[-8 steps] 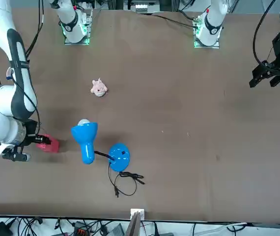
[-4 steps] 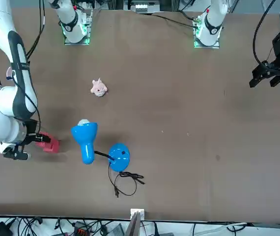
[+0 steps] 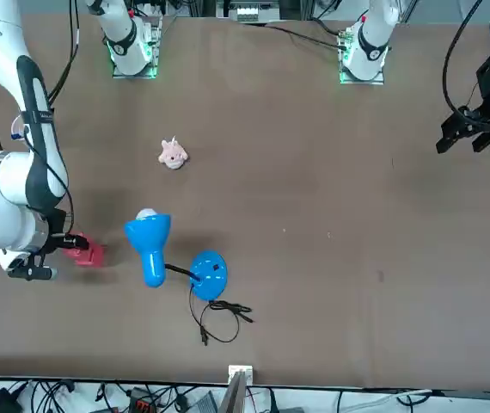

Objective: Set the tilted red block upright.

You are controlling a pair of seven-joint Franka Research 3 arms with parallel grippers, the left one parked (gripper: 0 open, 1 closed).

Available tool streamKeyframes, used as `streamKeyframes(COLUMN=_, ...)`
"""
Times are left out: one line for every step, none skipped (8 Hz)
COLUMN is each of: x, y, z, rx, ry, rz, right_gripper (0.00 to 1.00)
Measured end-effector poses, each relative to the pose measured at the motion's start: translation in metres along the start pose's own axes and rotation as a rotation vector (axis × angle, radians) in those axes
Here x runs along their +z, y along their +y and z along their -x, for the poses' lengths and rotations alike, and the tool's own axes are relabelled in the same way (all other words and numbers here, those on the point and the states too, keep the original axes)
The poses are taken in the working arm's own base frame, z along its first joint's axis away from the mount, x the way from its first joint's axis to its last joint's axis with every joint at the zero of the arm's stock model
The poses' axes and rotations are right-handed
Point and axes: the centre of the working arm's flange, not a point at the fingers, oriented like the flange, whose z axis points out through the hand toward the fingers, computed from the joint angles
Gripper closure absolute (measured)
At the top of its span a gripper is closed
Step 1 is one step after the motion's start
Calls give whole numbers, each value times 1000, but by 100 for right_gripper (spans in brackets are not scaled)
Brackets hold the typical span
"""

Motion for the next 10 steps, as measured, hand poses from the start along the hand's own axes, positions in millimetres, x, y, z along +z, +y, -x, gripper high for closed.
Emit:
streamKeyframes(x=0, y=0, z=0, rx=-7, ry=3, rz=11, right_gripper=32)
streamKeyframes(x=0, y=0, z=-1, rx=-10, ry=5, rz=15, right_gripper=32)
streamKeyframes(x=-1, y=0, z=-1, rx=-14, ry=5, rz=15, right_gripper=32)
streamKeyframes(x=-1, y=-1, z=-1, rx=-23, ry=5, rz=15, right_gripper=32)
streamKeyframes(x=-1, y=-2, z=-1, rx=-27, ry=6, rz=14, right_gripper=32)
streamKeyframes(x=-1, y=-2, z=-1, rx=-33, ry=6, rz=13, right_gripper=32)
streamKeyframes(x=-1, y=-3, z=-1, rx=-45, ry=6, rz=13, right_gripper=32)
streamKeyframes(x=-1, y=-3, z=-1, rx=-57, ry=6, rz=13, right_gripper=32)
streamKeyframes(x=-1, y=-3, z=-1, rx=-66, ry=6, rz=13, right_gripper=32)
streamKeyframes(x=-1, y=-3, z=-1, rx=-76, ry=6, rz=13, right_gripper=32)
